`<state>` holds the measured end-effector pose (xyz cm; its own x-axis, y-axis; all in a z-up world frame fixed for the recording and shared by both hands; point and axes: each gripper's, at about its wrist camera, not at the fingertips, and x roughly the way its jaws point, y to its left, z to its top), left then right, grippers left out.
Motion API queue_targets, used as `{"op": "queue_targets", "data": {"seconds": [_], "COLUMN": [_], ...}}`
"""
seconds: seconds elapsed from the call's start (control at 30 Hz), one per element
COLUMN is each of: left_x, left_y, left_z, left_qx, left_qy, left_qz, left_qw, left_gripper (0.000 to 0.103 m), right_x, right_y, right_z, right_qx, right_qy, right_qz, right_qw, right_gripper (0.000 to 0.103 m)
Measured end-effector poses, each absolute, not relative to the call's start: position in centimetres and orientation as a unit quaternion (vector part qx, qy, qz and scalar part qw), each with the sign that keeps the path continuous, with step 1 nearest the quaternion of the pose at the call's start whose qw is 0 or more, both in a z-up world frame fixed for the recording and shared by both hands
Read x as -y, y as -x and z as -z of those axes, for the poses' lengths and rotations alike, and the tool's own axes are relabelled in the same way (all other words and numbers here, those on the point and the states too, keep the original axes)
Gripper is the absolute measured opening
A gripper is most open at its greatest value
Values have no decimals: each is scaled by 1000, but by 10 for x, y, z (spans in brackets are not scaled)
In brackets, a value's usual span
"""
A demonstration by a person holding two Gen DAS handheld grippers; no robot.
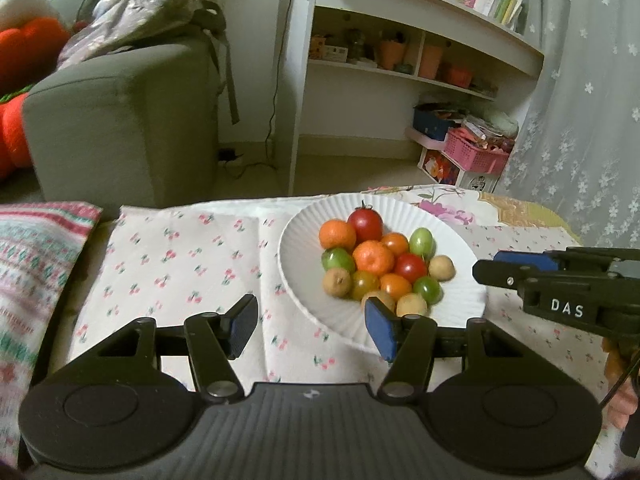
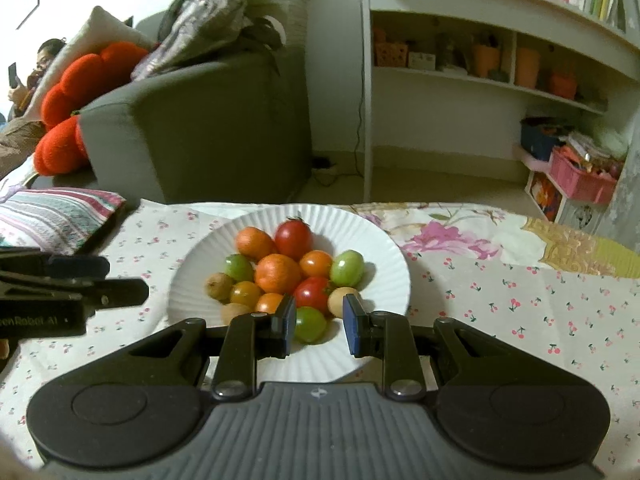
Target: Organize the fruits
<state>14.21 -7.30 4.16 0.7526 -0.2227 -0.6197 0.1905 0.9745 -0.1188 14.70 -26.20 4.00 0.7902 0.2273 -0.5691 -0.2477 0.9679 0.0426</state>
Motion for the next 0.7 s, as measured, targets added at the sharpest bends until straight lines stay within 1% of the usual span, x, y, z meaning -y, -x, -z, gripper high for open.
{"op": "queue_targets", "data": {"seconds": [0.33,0.7], "left_x": [51,44], "left_y": [-87,-41], "left_z": [-61,-55], "left_qx": [-330,-336], "left_qy": [45,62], "left_qz": [109,116], "left_qw": [937,932], "left_gripper": [51,51], "right_x": [231,223], "right_y": [-104,-38], "right_z": [-54,-58], "right_qx": [-279,-250], "right_qy": [44,29], "right_qz": [-116,-90], "right_qw": [952,964], "right_gripper": [24,27]}}
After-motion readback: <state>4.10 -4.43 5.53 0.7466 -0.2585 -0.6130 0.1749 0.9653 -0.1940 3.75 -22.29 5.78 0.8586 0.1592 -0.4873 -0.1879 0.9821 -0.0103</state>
